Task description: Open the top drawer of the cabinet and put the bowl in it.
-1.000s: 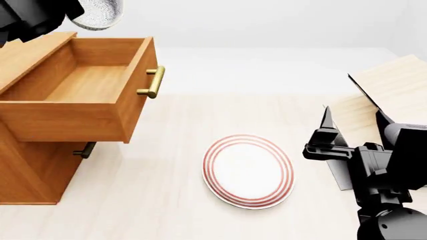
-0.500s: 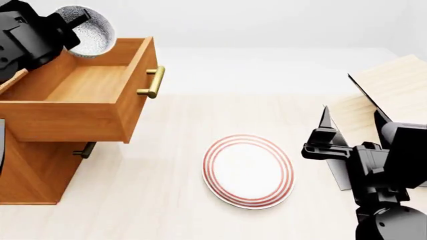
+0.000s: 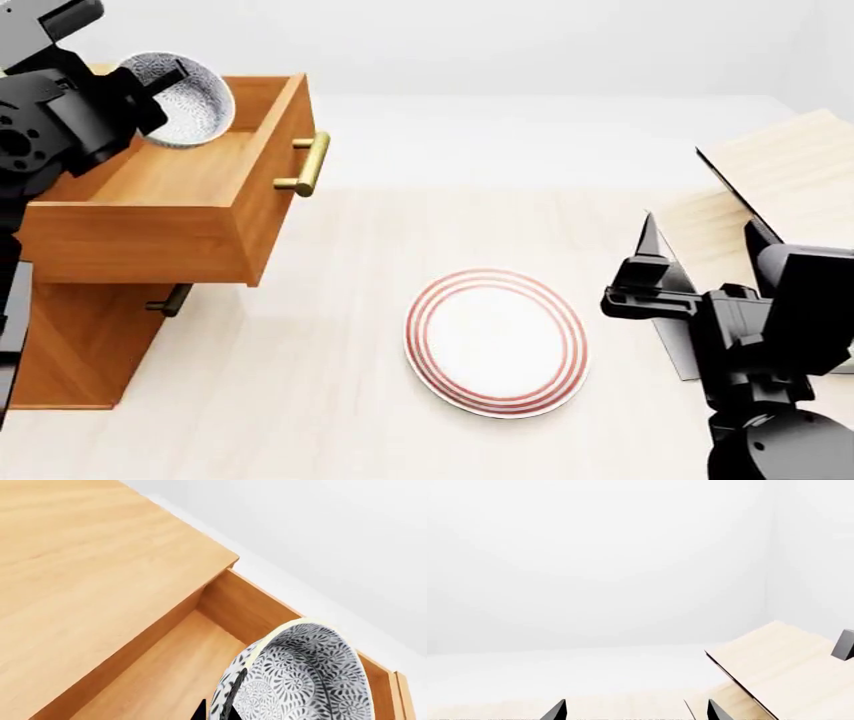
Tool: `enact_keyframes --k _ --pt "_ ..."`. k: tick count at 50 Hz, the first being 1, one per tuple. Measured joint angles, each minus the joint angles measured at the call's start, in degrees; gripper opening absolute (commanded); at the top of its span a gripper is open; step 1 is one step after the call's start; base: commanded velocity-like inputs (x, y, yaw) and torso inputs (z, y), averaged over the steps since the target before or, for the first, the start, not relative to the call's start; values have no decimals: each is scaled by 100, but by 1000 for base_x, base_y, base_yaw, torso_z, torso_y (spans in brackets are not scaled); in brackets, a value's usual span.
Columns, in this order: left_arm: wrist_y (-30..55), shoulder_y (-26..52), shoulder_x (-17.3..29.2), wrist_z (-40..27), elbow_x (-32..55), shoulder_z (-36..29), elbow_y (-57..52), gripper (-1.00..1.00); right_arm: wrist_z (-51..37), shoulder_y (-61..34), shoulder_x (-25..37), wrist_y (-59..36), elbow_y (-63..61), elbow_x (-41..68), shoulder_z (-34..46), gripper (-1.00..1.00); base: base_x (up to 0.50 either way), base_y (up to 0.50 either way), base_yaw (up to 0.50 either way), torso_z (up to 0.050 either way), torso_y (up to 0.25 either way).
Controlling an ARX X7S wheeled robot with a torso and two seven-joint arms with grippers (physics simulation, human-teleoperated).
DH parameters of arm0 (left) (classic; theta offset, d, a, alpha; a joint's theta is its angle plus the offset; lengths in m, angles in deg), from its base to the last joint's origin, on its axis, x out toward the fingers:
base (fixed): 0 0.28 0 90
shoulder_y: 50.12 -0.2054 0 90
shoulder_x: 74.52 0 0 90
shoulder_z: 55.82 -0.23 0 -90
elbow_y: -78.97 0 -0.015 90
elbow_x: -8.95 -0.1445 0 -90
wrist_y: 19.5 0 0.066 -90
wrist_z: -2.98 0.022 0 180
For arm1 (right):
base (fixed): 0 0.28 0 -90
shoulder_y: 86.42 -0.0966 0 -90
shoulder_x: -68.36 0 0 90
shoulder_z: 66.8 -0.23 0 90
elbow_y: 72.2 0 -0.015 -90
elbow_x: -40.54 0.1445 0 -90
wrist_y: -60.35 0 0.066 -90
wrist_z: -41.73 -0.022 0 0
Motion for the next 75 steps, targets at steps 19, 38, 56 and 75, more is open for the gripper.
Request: enact_keyframes --k 19,38,56,75 --pt "-137 -126 -57 157 -65 -22 255 -100 7 -3 -13 48 74 -50 79 100 0 0 0 1 1" --pt "-152 -130 -53 224 -110 23 246 100 2 1 -17 79 107 -68 131 100 0 0 0 0 0" --pt "140 -360 325 -250 199 217 -1310 100 -74 -26 35 14 -16 19 80 100 0 0 0 0 0" --pt "95 -1683 1583 -1145 1100 945 -5635 100 -431 -123 265 -380 -857 403 -108 100 0 0 0 0 0"
